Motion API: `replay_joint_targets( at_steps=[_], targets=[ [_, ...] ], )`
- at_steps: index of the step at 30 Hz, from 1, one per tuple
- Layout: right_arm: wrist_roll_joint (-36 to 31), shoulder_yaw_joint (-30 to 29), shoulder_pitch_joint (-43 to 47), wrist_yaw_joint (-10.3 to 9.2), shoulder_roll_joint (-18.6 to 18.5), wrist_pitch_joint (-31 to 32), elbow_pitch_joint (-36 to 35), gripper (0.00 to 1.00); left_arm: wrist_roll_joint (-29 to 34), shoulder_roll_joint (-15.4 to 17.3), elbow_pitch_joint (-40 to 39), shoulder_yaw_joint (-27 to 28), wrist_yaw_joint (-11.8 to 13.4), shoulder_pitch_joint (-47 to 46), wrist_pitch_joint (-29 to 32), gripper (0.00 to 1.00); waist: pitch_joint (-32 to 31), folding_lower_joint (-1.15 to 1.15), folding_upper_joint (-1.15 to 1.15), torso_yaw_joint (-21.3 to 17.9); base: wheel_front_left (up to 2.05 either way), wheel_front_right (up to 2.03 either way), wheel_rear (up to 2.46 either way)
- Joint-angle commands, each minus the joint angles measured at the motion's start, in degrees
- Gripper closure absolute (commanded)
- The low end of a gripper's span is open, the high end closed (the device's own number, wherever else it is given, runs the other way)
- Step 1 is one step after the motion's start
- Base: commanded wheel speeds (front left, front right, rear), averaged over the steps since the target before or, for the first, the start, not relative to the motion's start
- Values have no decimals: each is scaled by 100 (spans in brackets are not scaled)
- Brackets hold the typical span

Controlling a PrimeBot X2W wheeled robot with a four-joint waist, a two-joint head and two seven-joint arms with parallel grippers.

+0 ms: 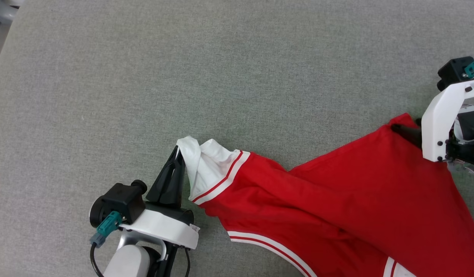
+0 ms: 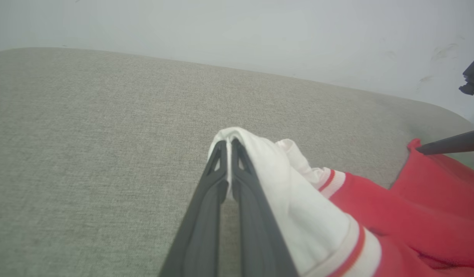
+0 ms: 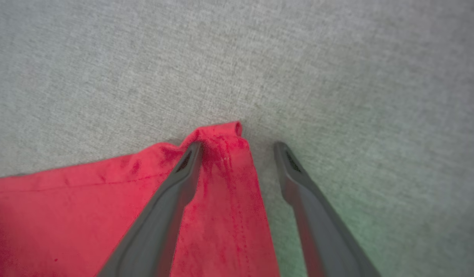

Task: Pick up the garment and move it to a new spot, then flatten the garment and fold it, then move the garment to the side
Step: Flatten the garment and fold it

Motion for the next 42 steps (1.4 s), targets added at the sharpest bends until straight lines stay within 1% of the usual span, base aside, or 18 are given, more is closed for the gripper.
replay_joint_targets(
  at_steps=[1,4,6,10,12,16,20,25,30,37,40,42],
  targets=[
    [158,325,514,0,229,294,358,100,-10,18,20,30,-16,-30,-39,100,-16,1,0,-9,0,0,0],
    [265,373,446,6,191,144,254,100,-43,42,81,69,5,-19,-51,100,-101,1,0,-54,0,0,0],
    [302,369,336,0,91,-4,152,100,-58,75,88,118,13,-45,-72,100,-182,1,0,-85,0,0,0],
    [406,246,104,-1,-5,-397,-47,100,-86,173,114,255,51,-159,-86,100,-395,1,0,-189,0,0,0],
    [397,158,18,-2,-47,-599,-110,100,-110,229,148,303,28,-241,-86,100,-520,1,0,-236,0,0,0],
    [392,-67,-63,-2,20,-960,-38,100,-99,345,226,350,12,-549,39,100,-796,1,0,-367,0,0,0],
    [224,-233,-167,-2,125,-1290,96,100,-143,503,356,371,-49,-985,302,100,-1044,1,0,-511,0,0,0],
    [-46,-424,-467,-2,349,-1680,334,100,-239,726,751,405,-146,-1820,757,100,-1201,1,0,-701,0,0,0],
    [-453,-626,-1025,-3,525,-2155,626,100,-432,889,1366,474,-224,-2926,1246,100,-1182,1,0,-854,0,0,0],
    [-1043,-938,-2192,-4,754,-2976,1049,100,-431,1089,2470,425,-270,-4660,1737,100,-995,1,0,-1026,0,0,0],
    [-1253,-1097,-2754,-4,893,-3342,1226,100,-332,1180,2911,419,-262,-5428,1731,100,-795,1,0,-1060,0,0,0],
    [-1413,-1212,-3189,-5,919,-3554,1310,100,-267,1201,3185,390,-259,-5936,1770,100,-636,1,0,-1062,0,0,0]
  ],
)
